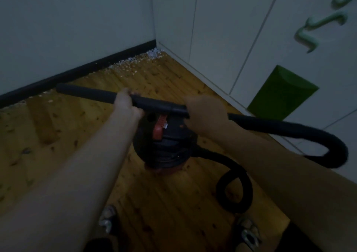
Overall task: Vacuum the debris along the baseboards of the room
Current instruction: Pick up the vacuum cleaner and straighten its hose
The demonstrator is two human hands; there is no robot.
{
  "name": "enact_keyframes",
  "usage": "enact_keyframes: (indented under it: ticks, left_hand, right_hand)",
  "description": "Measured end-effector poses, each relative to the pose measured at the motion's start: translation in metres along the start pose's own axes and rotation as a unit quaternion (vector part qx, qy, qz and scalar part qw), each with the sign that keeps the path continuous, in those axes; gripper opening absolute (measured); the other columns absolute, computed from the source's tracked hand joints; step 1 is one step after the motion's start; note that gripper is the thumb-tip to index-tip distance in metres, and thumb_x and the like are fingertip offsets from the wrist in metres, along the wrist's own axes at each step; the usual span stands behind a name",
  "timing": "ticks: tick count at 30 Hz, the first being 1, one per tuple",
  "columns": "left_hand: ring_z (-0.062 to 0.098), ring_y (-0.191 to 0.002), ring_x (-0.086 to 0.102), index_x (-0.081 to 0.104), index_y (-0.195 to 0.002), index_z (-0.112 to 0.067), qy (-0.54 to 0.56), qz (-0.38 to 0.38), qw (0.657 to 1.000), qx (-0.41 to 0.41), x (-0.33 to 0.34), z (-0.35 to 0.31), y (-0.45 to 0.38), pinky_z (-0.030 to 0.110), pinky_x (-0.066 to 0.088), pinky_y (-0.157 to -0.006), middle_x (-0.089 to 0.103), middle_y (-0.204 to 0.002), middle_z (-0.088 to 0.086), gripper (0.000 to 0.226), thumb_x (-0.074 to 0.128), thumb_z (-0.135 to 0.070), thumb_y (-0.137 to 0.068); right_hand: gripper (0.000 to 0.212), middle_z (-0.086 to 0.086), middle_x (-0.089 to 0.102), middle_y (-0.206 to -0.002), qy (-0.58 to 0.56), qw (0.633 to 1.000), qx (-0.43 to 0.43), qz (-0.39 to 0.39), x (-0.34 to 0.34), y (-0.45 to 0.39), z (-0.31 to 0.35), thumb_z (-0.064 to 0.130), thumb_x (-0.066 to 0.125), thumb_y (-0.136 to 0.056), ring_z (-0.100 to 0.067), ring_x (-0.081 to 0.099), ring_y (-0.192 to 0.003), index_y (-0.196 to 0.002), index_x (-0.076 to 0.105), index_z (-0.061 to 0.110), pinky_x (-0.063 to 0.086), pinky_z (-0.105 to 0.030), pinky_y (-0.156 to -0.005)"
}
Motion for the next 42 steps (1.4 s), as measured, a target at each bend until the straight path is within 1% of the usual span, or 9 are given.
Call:
enact_keyframes:
  ticks: [3, 9, 16, 24, 28, 31, 34, 38, 42]
  left_hand:
    - [0.009, -0.048, 0.053, 0.057, -0.090, -0.013, 0.045, -0.016, 0.999, 0.018, -0.010, -0.011, -0.006, 0.035, 0.054, -0.072, 0.052, -0.049, -0.006, 0.014, 0.062, -0.020, -0.101]
    - [0.007, -0.045, 0.048, 0.047, -0.075, -0.019, 0.138, 0.066, 0.987, 0.050, 0.014, -0.008, 0.012, 0.023, 0.048, -0.051, 0.046, -0.055, -0.008, 0.027, 0.059, -0.017, -0.099]
    - [0.005, -0.047, 0.046, 0.049, -0.075, -0.018, 0.172, 0.094, 0.980, 0.034, 0.008, -0.008, 0.018, 0.021, 0.045, -0.052, 0.047, -0.057, -0.008, 0.025, 0.061, -0.009, -0.095]
    - [0.009, -0.036, 0.047, 0.046, -0.065, -0.017, 0.108, 0.145, 0.982, -0.054, 0.051, 0.046, 0.078, 0.017, 0.044, -0.041, 0.045, -0.049, -0.006, 0.034, 0.060, -0.010, -0.096]
    - [0.007, -0.039, 0.045, 0.046, -0.071, -0.017, 0.155, 0.137, 0.976, -0.073, 0.048, 0.015, 0.058, 0.020, 0.044, -0.042, 0.043, -0.052, -0.008, 0.030, 0.060, -0.009, -0.096]
    - [0.007, -0.039, 0.047, 0.049, -0.077, -0.015, 0.191, 0.096, 0.976, -0.045, 0.032, -0.011, 0.044, 0.016, 0.045, -0.050, 0.046, -0.052, -0.007, 0.024, 0.062, -0.010, -0.097]
    - [0.008, -0.038, 0.050, 0.051, -0.074, -0.017, 0.175, 0.052, 0.983, -0.007, 0.016, -0.028, 0.041, 0.018, 0.046, -0.042, 0.048, -0.050, -0.007, 0.030, 0.065, -0.024, -0.100]
    - [0.010, -0.053, 0.060, 0.062, -0.098, -0.012, 0.130, 0.049, 0.990, 0.024, 0.019, -0.023, 0.052, 0.024, 0.051, -0.040, 0.058, -0.065, -0.003, 0.028, 0.071, -0.038, -0.096]
    - [0.020, -0.081, 0.074, 0.066, -0.110, -0.011, 0.014, 0.085, 0.996, -0.022, 0.043, 0.040, 0.073, 0.038, 0.064, -0.068, 0.073, -0.090, 0.005, 0.033, 0.077, -0.036, -0.091]
  right_hand:
    - [0.022, 0.000, 0.049, -0.081, 0.035, 0.999, 0.031, 0.015, -0.004, 0.003, -0.017, 0.040, 0.062, -0.096, -0.021, 0.051, -0.070, -0.098, 0.057, 0.020, 0.046, -0.033, -0.061]
    - [0.019, 0.002, 0.043, -0.071, 0.022, 0.998, 0.052, 0.013, -0.023, 0.005, -0.014, 0.033, 0.065, -0.093, -0.015, 0.046, -0.058, -0.092, 0.052, 0.019, 0.045, -0.033, -0.059]
    - [0.031, 0.000, 0.045, -0.077, -0.005, 0.995, 0.071, 0.072, -0.028, 0.010, -0.004, 0.038, 0.070, -0.090, -0.015, 0.047, -0.062, -0.094, 0.047, 0.018, 0.045, -0.033, -0.060]
    - [0.010, 0.001, 0.058, -0.083, -0.033, 0.999, 0.030, -0.020, -0.053, 0.001, 0.035, 0.023, 0.062, -0.099, -0.020, 0.051, -0.070, -0.093, 0.054, 0.022, 0.039, -0.032, -0.059]
    - [0.017, 0.003, 0.040, -0.074, -0.024, 0.997, 0.005, -0.070, -0.061, 0.006, 0.022, 0.024, 0.064, -0.093, -0.023, 0.047, -0.071, -0.100, 0.048, 0.021, 0.034, -0.032, -0.060]
    - [0.023, 0.001, 0.040, -0.077, 0.021, 0.998, 0.023, -0.058, -0.059, 0.010, -0.002, 0.029, 0.065, -0.094, -0.022, 0.048, -0.073, -0.094, 0.043, 0.021, 0.037, -0.033, -0.064]
    - [0.022, 0.001, 0.043, -0.074, 0.031, 0.995, 0.070, -0.058, -0.061, 0.012, -0.037, 0.033, 0.068, -0.092, -0.021, 0.051, -0.072, -0.093, 0.053, 0.017, 0.039, -0.033, -0.063]
    - [0.022, -0.005, 0.057, -0.083, 0.001, 0.994, 0.084, -0.070, -0.064, 0.012, -0.050, 0.030, 0.071, -0.089, -0.025, 0.060, -0.075, -0.102, 0.065, 0.014, 0.040, -0.031, -0.063]
    - [0.019, -0.003, 0.054, -0.086, -0.015, 0.993, 0.033, -0.113, -0.065, 0.009, -0.003, 0.027, 0.069, -0.093, -0.025, 0.056, -0.076, -0.103, 0.056, 0.017, 0.038, -0.033, -0.063]
Point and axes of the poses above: each hand's wrist, its own y-axis away from the middle knuckle, its own x-axis out of the palm, z = x × y, the point moved 5 cm from there along -y, towards the middle knuckle
